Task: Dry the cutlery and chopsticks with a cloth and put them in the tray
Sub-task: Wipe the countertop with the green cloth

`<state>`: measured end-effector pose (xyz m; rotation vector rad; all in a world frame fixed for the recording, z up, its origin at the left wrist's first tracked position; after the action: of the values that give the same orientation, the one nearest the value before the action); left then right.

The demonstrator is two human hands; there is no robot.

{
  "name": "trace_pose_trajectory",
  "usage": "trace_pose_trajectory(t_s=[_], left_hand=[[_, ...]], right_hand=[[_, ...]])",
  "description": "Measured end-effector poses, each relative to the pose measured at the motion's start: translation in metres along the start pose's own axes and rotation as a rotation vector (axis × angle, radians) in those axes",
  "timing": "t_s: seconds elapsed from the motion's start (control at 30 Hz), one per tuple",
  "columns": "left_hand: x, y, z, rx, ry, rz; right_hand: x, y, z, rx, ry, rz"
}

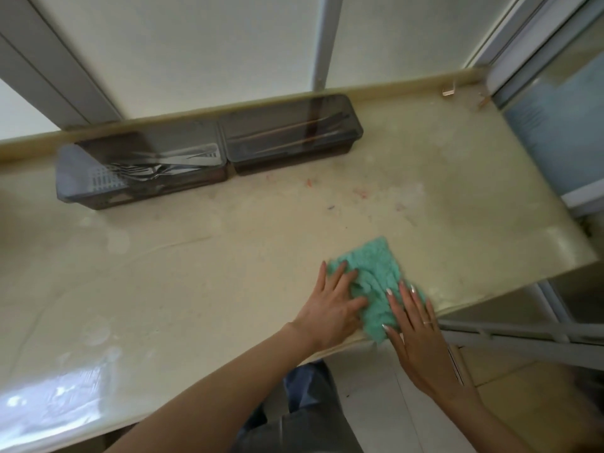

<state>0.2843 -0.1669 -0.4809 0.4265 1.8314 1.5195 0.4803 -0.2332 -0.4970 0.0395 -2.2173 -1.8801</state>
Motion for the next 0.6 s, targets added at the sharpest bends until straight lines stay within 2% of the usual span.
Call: trace_pose_trajectory(t_s=[0.07, 0.2, 0.27, 0.37, 0.4, 0.53, 0.6], left_hand=[[-0.006, 0.000, -0.006, -0.054, -0.021, 0.008], [-0.025, -0.011, -0.012, -0.073, -0.223, 0.051], [-0.036, -0.020, -0.010, -0.095, -0.256, 0.053], [-0.045, -0.024, -0.004, -0.111, -0.171, -0.030], [-0.048, -0.025, -0.003, -0.116, -0.160, -0.053], [-0.054, -0.035, 0.001, -0.110, -0.219, -0.122], [-0.055, -0.035, 0.005, -0.070, -0.247, -0.136]], right_hand=[[-0.004, 0.012, 0.003, -0.056, -0.002, 0.126], [-0.019, 0.041, 0.047, -0.313, -0.369, 0.467], [-0.019, 0.047, 0.076, -0.221, -0.474, 0.508], [-0.014, 0.041, 0.104, 0.006, -0.498, 0.492], [-0.017, 0.041, 0.108, 0.001, -0.523, 0.534], [-0.046, 0.052, 0.110, -0.224, -0.622, 0.707], [-0.052, 0.057, 0.107, -0.197, -0.605, 0.683]])
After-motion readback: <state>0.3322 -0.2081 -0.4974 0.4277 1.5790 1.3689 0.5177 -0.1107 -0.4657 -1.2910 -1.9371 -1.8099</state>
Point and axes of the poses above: each hand's wrist, its own z-axis towards the middle knuckle, its own y-axis out of the back of the hand, x = y × z, the point moved 2 cm from there along z, towards the middle knuckle
